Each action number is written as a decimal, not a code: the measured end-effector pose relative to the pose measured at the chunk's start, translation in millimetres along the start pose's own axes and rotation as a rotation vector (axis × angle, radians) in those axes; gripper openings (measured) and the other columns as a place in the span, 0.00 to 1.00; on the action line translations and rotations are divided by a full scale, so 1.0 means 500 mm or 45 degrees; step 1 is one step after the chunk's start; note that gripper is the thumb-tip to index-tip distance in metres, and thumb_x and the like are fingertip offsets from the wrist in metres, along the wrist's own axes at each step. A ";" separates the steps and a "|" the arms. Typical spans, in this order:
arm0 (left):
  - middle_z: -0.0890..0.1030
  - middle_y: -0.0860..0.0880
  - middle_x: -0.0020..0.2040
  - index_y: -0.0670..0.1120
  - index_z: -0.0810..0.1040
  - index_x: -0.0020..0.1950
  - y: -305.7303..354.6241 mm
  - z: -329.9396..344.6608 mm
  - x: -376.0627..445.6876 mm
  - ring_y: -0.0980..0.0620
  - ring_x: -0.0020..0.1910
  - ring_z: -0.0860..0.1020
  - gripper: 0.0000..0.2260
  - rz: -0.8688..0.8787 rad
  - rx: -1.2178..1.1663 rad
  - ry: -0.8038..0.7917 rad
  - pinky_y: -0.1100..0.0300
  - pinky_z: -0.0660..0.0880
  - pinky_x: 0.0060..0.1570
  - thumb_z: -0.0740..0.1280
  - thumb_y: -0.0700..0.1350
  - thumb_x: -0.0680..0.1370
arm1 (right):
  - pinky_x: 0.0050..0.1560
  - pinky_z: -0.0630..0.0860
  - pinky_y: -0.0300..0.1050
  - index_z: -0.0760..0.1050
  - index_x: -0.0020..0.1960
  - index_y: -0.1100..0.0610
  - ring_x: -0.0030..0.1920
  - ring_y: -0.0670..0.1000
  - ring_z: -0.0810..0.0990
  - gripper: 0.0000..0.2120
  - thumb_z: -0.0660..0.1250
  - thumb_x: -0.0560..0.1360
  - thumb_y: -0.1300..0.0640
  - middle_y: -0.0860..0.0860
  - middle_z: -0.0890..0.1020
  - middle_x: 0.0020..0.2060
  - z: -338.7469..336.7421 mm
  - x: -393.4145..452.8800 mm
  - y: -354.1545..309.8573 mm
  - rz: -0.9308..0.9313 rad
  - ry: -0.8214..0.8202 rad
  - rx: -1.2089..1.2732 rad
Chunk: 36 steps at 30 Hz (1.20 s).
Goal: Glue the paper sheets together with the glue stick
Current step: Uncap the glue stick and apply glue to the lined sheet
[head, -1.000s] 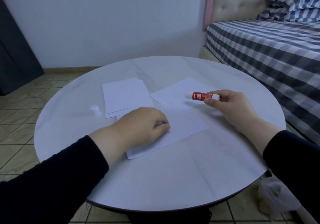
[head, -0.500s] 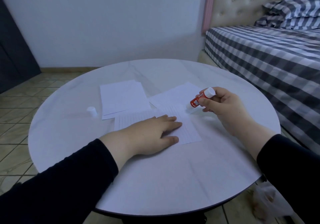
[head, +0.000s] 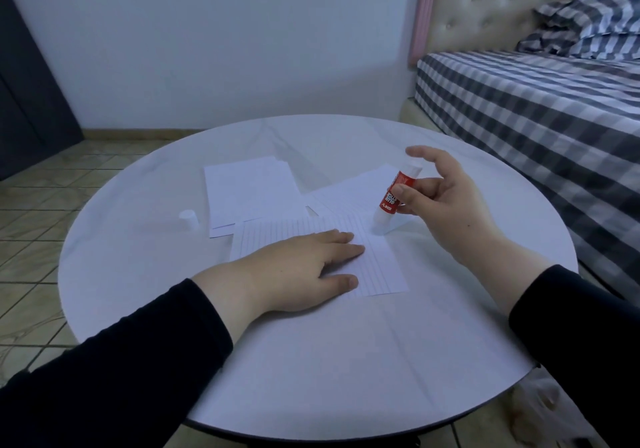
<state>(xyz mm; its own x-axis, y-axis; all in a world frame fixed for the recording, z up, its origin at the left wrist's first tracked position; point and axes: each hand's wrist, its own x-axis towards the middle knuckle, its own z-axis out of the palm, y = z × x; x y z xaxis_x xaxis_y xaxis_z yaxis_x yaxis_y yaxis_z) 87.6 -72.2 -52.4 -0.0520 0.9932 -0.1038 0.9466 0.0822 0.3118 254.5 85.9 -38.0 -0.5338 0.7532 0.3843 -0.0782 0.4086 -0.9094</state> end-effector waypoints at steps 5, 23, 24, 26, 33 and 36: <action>0.54 0.65 0.77 0.65 0.59 0.75 0.003 -0.004 -0.003 0.63 0.76 0.52 0.24 -0.007 0.018 0.005 0.59 0.55 0.74 0.58 0.62 0.79 | 0.50 0.82 0.49 0.76 0.62 0.49 0.46 0.59 0.85 0.19 0.71 0.74 0.64 0.66 0.78 0.33 0.008 -0.005 0.004 0.004 0.050 0.082; 0.56 0.65 0.76 0.65 0.62 0.74 -0.004 -0.012 -0.002 0.62 0.75 0.57 0.24 0.013 -0.021 -0.005 0.59 0.57 0.73 0.61 0.61 0.78 | 0.52 0.81 0.48 0.75 0.61 0.47 0.44 0.54 0.84 0.19 0.69 0.76 0.66 0.57 0.81 0.36 0.030 0.030 0.034 0.027 -0.016 0.037; 0.56 0.65 0.77 0.65 0.62 0.74 -0.004 -0.012 -0.001 0.62 0.75 0.56 0.24 0.013 -0.013 -0.009 0.59 0.57 0.73 0.61 0.61 0.78 | 0.53 0.81 0.49 0.75 0.61 0.47 0.45 0.54 0.84 0.19 0.68 0.76 0.65 0.56 0.82 0.38 0.032 0.030 0.035 0.024 -0.027 0.033; 0.55 0.65 0.77 0.65 0.61 0.75 -0.002 -0.012 -0.001 0.62 0.75 0.55 0.24 0.008 -0.001 -0.020 0.61 0.55 0.73 0.60 0.62 0.78 | 0.54 0.81 0.49 0.75 0.62 0.47 0.47 0.54 0.84 0.19 0.68 0.76 0.65 0.55 0.83 0.39 0.032 0.028 0.035 0.021 -0.049 0.029; 0.54 0.65 0.77 0.66 0.60 0.75 -0.002 -0.013 -0.001 0.63 0.75 0.54 0.25 0.012 -0.005 -0.022 0.62 0.53 0.73 0.60 0.62 0.78 | 0.56 0.80 0.52 0.75 0.62 0.46 0.47 0.52 0.85 0.19 0.69 0.76 0.64 0.53 0.85 0.41 0.026 0.022 0.034 0.007 -0.062 -0.034; 0.54 0.65 0.77 0.66 0.59 0.75 -0.004 -0.011 0.000 0.63 0.76 0.53 0.25 0.022 0.008 -0.023 0.61 0.52 0.74 0.60 0.62 0.78 | 0.58 0.79 0.53 0.75 0.64 0.45 0.47 0.51 0.85 0.20 0.69 0.76 0.61 0.55 0.85 0.44 0.032 0.031 0.038 0.000 -0.034 -0.105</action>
<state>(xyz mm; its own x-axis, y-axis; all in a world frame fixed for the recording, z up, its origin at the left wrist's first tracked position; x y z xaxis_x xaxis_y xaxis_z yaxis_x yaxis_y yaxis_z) 84.1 -71.9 -47.9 -0.0303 0.9929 -0.1153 0.9492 0.0647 0.3081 231.3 96.9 -52.1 -0.5564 0.7394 0.3790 -0.0096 0.4504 -0.8928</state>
